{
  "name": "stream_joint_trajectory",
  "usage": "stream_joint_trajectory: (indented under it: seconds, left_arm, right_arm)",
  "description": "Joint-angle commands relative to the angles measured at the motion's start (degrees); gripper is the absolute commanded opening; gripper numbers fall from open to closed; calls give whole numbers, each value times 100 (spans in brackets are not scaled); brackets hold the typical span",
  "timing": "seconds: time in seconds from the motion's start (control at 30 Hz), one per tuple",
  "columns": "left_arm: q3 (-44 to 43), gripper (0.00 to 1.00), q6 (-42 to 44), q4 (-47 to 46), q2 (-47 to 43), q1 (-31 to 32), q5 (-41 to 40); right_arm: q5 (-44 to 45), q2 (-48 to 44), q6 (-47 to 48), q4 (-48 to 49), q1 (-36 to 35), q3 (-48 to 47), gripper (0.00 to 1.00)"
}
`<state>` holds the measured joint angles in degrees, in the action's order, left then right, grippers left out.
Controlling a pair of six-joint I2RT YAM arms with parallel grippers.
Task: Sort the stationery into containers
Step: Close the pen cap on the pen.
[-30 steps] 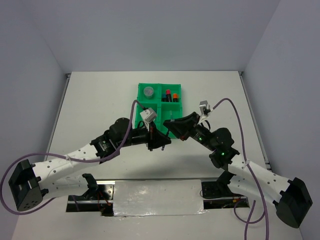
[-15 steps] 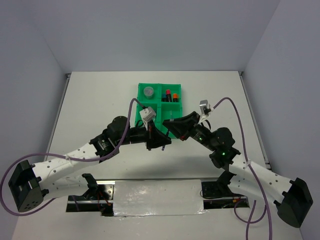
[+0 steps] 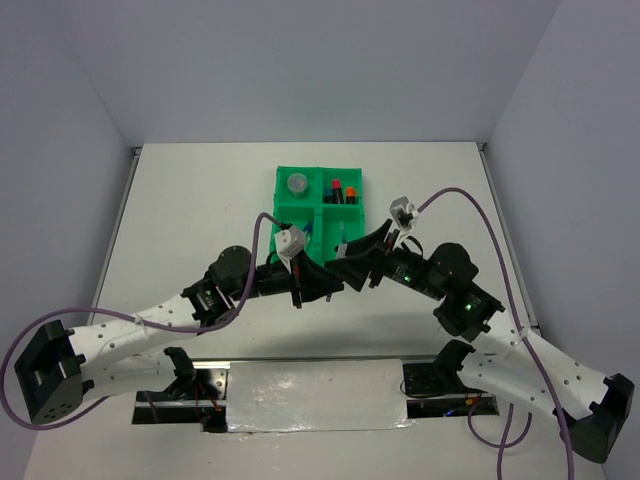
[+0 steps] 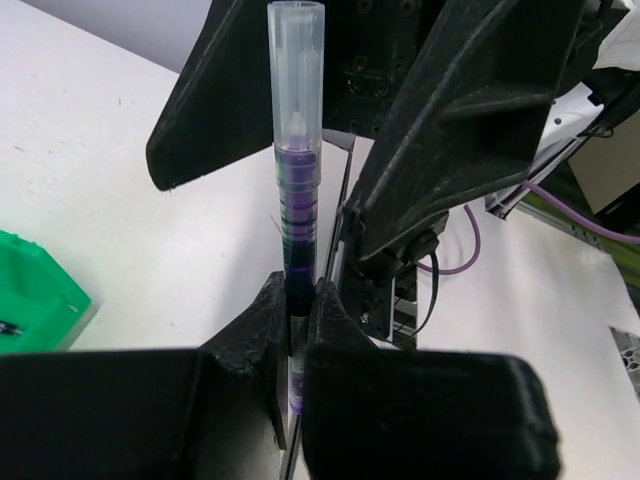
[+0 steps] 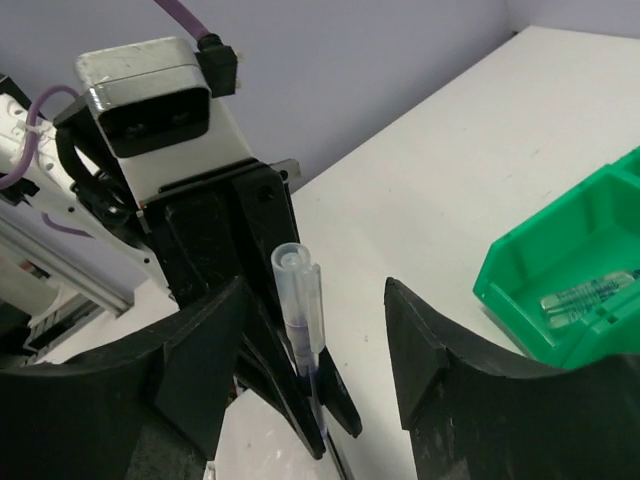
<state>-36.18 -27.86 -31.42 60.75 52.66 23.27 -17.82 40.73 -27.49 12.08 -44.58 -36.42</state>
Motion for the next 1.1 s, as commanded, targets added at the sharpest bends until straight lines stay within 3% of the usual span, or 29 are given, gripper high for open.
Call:
stream_joint_trajectory:
  seconds: [0.0, 0.07, 0.23, 0.7, 0.97, 1.07]
  left_arm:
    - [-38, 0, 307, -365, -107, 69, -42]
    - [14, 0, 316, -339, -116, 68, -85]
    - [94, 0, 246, -417, -134, 77, 28]
    - [33, 0, 166, -760, -125, 227, 503]
    - [-3, 0, 140, -760, -37, 227, 477]
    - [-11, 0, 114, -761, -19, 235, 460]
  right_arm:
    - [-98, -162, 147, -285, 45, -365, 68]
    - [-151, -240, 129, -259, 72, -392, 75]
    - [-484, -381, 129, -232, 168, -558, 79]
    - [-1425, 365, 68, 233, 538, -673, 77]
    - [-1557, 330, 33, 374, 538, -620, 46]
    - [-1557, 321, 24, 410, 529, -585, 22]
